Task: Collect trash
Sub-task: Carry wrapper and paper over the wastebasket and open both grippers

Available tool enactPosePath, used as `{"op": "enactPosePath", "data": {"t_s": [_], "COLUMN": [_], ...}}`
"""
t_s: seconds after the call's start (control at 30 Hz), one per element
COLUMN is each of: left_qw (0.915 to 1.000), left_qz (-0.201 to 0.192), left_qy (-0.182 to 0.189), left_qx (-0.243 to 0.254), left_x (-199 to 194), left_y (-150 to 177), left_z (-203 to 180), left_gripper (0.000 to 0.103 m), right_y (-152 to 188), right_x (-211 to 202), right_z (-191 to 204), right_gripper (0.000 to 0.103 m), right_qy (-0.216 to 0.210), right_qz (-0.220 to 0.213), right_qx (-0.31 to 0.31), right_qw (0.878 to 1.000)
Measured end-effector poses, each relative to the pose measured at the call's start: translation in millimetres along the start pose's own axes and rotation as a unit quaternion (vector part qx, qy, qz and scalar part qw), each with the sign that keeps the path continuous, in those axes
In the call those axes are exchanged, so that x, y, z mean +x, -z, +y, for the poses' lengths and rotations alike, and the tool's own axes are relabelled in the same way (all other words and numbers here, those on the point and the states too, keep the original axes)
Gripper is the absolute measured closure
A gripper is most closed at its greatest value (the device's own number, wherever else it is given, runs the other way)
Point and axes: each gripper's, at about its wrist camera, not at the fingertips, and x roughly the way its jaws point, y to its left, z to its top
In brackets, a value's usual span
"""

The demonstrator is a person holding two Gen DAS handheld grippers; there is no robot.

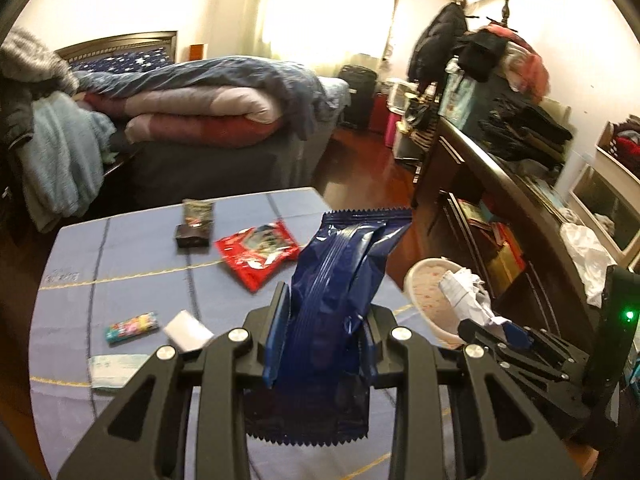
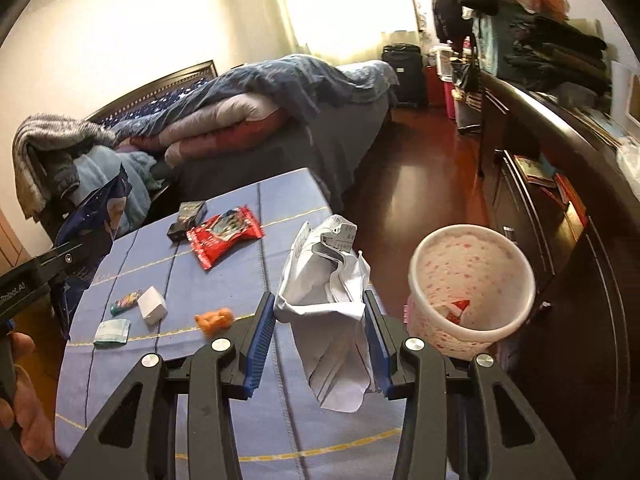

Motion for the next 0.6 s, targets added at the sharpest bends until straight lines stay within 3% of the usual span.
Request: {"op": "enactPosePath", "data": {"t_s": [0.6], "left_qw": [0.9924], "left_qz": [0.037], "left_qy": [0.077], "left_qx": [0.089], "left_x": [80], "left_y": [-10], "left_z": [-105], "left_gripper": [0.070], "right_y": [-2], "right_x": [4], "right_z": [-97], "right_gripper": [0.059], "right_qy": [0.064], "right_qz": [-0.010], "right_qx": [0.080], "right_qw": [0.995]}}
